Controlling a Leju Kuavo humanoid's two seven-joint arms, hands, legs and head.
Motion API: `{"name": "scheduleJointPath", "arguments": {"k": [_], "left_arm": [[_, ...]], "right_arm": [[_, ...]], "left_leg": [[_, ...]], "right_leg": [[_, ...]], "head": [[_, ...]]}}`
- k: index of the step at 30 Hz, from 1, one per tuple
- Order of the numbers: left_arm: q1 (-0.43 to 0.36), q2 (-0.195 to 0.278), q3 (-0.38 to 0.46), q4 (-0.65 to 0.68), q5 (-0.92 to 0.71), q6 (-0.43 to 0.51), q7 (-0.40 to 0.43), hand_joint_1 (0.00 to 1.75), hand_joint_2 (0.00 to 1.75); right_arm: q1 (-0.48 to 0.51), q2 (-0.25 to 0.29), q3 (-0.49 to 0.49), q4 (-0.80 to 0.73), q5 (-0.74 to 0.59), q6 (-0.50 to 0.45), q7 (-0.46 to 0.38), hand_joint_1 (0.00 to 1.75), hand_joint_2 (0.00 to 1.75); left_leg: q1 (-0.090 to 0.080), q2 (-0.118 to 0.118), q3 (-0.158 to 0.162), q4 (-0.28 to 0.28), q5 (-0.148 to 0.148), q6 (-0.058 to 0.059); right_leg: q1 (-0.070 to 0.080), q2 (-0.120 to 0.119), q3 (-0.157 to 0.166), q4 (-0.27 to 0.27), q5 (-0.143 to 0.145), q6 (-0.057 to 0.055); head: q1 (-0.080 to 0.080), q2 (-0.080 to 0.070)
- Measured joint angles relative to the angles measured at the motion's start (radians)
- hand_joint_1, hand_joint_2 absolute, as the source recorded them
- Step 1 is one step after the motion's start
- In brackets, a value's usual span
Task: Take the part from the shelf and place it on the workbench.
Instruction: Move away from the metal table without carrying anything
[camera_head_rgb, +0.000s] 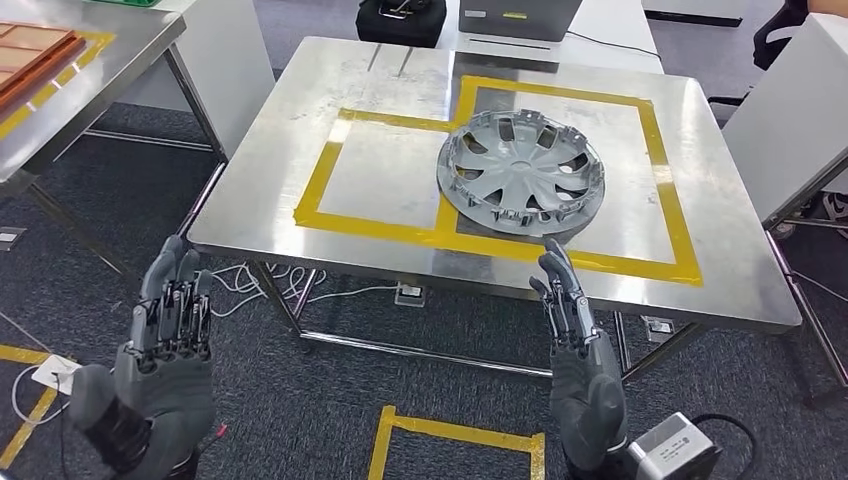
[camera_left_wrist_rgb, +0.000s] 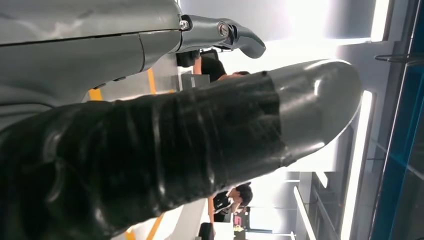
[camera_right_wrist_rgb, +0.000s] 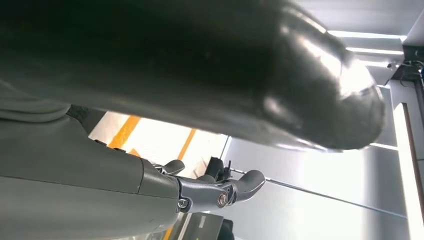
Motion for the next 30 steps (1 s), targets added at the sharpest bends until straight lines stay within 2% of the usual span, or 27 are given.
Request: {"name": "scheduleJointPath", "arguments": {"k": [1, 4, 5, 6, 7, 9, 10, 11, 12, 14, 15, 16, 18, 20, 21, 22, 24, 25, 26, 27, 30], "left_arm": [[-0.002, -0.001, 0.0, 0.0, 0.001, -0.002, 0.0, 0.0, 0.0], [-0.004, -0.004, 0.0, 0.001, 0.005, -0.012, 0.001, 0.0, 0.0], [-0.006, -0.004, 0.0, 0.001, 0.008, -0.015, 0.001, 0.0, 0.0], [-0.008, -0.005, 0.0, 0.001, 0.011, -0.017, 0.001, 0.0, 0.0], [-0.01, -0.006, 0.0, 0.001, 0.013, -0.02, 0.001, 0.0, 0.0], [-0.013, -0.008, 0.0, 0.002, 0.016, -0.026, 0.0, 0.0, 0.0], [-0.014, -0.008, 0.0, 0.003, 0.018, -0.03, 0.0, 0.0, 0.0], [-0.014, -0.009, 0.0, 0.004, 0.02, -0.032, 0.0, 0.0, 0.0], [-0.014, -0.009, 0.0, 0.005, 0.022, -0.034, -0.001, 0.0, 0.0], [-0.015, -0.011, 0.0, 0.006, 0.028, -0.038, -0.003, 0.0, 0.0], [-0.017, -0.013, 0.0, 0.006, 0.03, -0.039, -0.004, 0.0, 0.0], [-0.018, -0.014, 0.0, 0.006, 0.031, -0.041, -0.004, 0.0, 0.0], [-0.019, -0.017, 0.0, 0.007, 0.031, -0.044, -0.005, 0.0, 0.0], [-0.019, -0.018, 0.0, 0.008, 0.032, -0.045, -0.006, 0.0, 0.0], [-0.02, -0.018, 0.0, 0.008, 0.032, -0.045, -0.007, 0.0, 0.0], [-0.021, -0.018, 0.0, 0.009, 0.033, -0.046, -0.007, 0.0, 0.0], [-0.023, -0.018, 0.001, 0.012, 0.034, -0.047, -0.007, 0.0, 0.0], [-0.024, -0.018, 0.001, 0.014, 0.035, -0.047, -0.007, 0.0, 0.0], [-0.024, -0.018, 0.001, 0.016, 0.035, -0.047, -0.007, 0.0, 0.0], [-0.024, -0.018, 0.001, 0.017, 0.035, -0.047, -0.007, 0.0, 0.0], [-0.026, -0.018, 0.001, 0.021, 0.035, -0.047, -0.007, 0.0, 0.0]], "right_arm": [[0.001, 0.0, 0.0, 0.0, 0.002, -0.002, 0.0, 0.0, 0.0], [0.007, 0.0, 0.0, -0.001, 0.009, -0.007, 0.002, 0.0, 0.0], [0.008, -0.001, 0.0, -0.001, 0.011, -0.009, 0.003, 0.0, 0.0], [0.009, -0.001, 0.0, -0.002, 0.013, -0.011, 0.004, 0.0, 0.0], [0.01, -0.002, 0.0, -0.004, 0.015, -0.013, 0.005, 0.0, 0.0], [0.016, -0.003, 0.0, -0.006, 0.018, -0.017, 0.007, 0.0, 0.0], [0.02, -0.004, 0.0, -0.006, 0.019, -0.02, 0.009, 0.0, 0.0], [0.022, -0.004, 0.0, -0.006, 0.02, -0.023, 0.011, 0.0, 0.0], [0.024, -0.005, 0.0, -0.006, 0.021, -0.026, 0.012, 0.0, 0.0], [0.024, -0.006, 0.0, -0.008, 0.023, -0.029, 0.014, 0.0, 0.0], [0.024, -0.006, 0.0, -0.009, 0.024, -0.03, 0.014, 0.0, 0.0], [0.025, -0.006, 0.0, -0.011, 0.025, -0.031, 0.015, 0.0, 0.0], [0.026, -0.007, 0.0, -0.015, 0.027, -0.033, 0.016, 0.0, 0.0], [0.026, -0.008, 0.0, -0.017, 0.028, -0.036, 0.018, 0.0, 0.0], [0.026, -0.008, 0.0, -0.018, 0.029, -0.037, 0.018, 0.0, 0.0], [0.027, -0.008, 0.0, -0.019, 0.029, -0.038, 0.019, 0.0, 0.0], [0.03, -0.009, 0.0, -0.019, 0.029, -0.041, 0.02, 0.0, 0.0], [0.032, -0.009, 0.0, -0.019, 0.03, -0.042, 0.021, 0.0, 0.0], [0.033, -0.01, 0.0, -0.019, 0.03, -0.044, 0.021, 0.0, 0.0], [0.033, -0.01, 0.0, -0.019, 0.03, -0.046, 0.022, 0.0, 0.0], [0.034, -0.01, 0.0, -0.019, 0.029, -0.052, 0.022, 0.0, 0.0]], "left_leg": [[-0.002, 0.003, 0.015, -0.026, 0.001, 0.007], [-0.004, -0.007, 0.013, -0.03, 0.01, 0.032], [-0.003, -0.01, 0.01, -0.031, 0.015, 0.039], [-0.002, -0.013, 0.006, -0.032, 0.02, 0.046], [-0.001, -0.017, 0.0, -0.033, 0.026, 0.05], [-0.003, -0.026, -0.015, -0.032, 0.036, 0.055], [-0.004, -0.031, -0.024, -0.032, 0.042, 0.055], [-0.006, -0.036, -0.031, -0.032, 0.047, 0.055], [-0.008, -0.042, -0.037, -0.032, 0.053, 0.054], [-0.009, -0.052, -0.045, -0.032, 0.063, 0.052], [-0.009, -0.057, -0.048, -0.033, 0.069, 0.049], [-0.007, -0.06, -0.051, -0.035, 0.074, 0.044], [-0.002, -0.065, -0.055, -0.039, 0.084, 0.031], [-0.002, -0.063, -0.06, -0.038, 0.085, 0.019], [-0.004, -0.057, -0.071, -0.021, 0.069, 0.016], [-0.005, -0.048, -0.087, 0.015, 0.04, 0.013], [-0.004, -0.034, -0.131, 0.133, -0.035, 0.008], [-0.003, -0.031, -0.144, 0.182, -0.059, 0.005], [-0.003, -0.029, -0.144, 0.204, -0.066, 0.003], [-0.002, -0.026, -0.123, 0.187, -0.057, 0.001], [-0.001, -0.014, -0.008, 0.016, -0.01, 0.004]], "right_leg": [[0.001, -0.002, -0.006, 0.008, 0.0, 0.006], [-0.001, -0.006, -0.016, 0.017, 0.005, 0.024], [-0.002, -0.001, -0.024, 0.028, -0.005, 0.03], [-0.004, 0.008, -0.036, 0.054, -0.027, 0.036], [-0.006, 0.018, -0.057, 0.102, -0.061, 0.041], [-0.009, 0.029, -0.104, 0.231, -0.132, 0.047], [-0.01, 0.031, -0.119, 0.279, -0.152, 0.047], [-0.01, 0.032, -0.119, 0.295, -0.154, 0.045], [-0.009, 0.034, -0.098, 0.268, -0.138, 0.039], [-0.005, 0.048, -0.017, 0.131, -0.088, 0.021], [-0.001, 0.056, 0.019, 0.064, -0.071, 0.011], [0.003, 0.062, 0.04, 0.021, -0.063, 0.002], [0.012, 0.061, 0.046, -0.002, -0.06, -0.007], [0.01, 0.051, 0.05, -0.021, -0.043, -0.013], [0.006, 0.046, 0.055, -0.032, -0.031, -0.017], [0.003, 0.041, 0.057, -0.041, -0.019, -0.018], [0.002, 0.032, 0.048, -0.043, -0.005, -0.019], [0.002, 0.028, 0.039, -0.04, -0.001, -0.018], [0.002, 0.024, 0.03, -0.036, 0.002, -0.016], [0.002, 0.022, 0.021, -0.031, 0.005, -0.015], [0.002, 0.017, -0.004, -0.004, 0.007, -0.004]], "head": [[0.001, 0.0], [0.008, 0.0], [0.011, 0.0], [0.015, 0.0], [0.021, 0.0], [0.033, 0.0], [0.037, 0.0], [0.04, 0.0], [0.043, 0.0], [0.047, 0.0], [0.046, 0.0], [0.046, 0.0], [0.048, 0.0], [0.053, 0.0], [0.049, 0.0], [0.043, 0.0], [0.028, 0.0], [0.023, 0.0], [0.018, 0.0], [0.015, 0.0], [0.005, 0.0]]}}
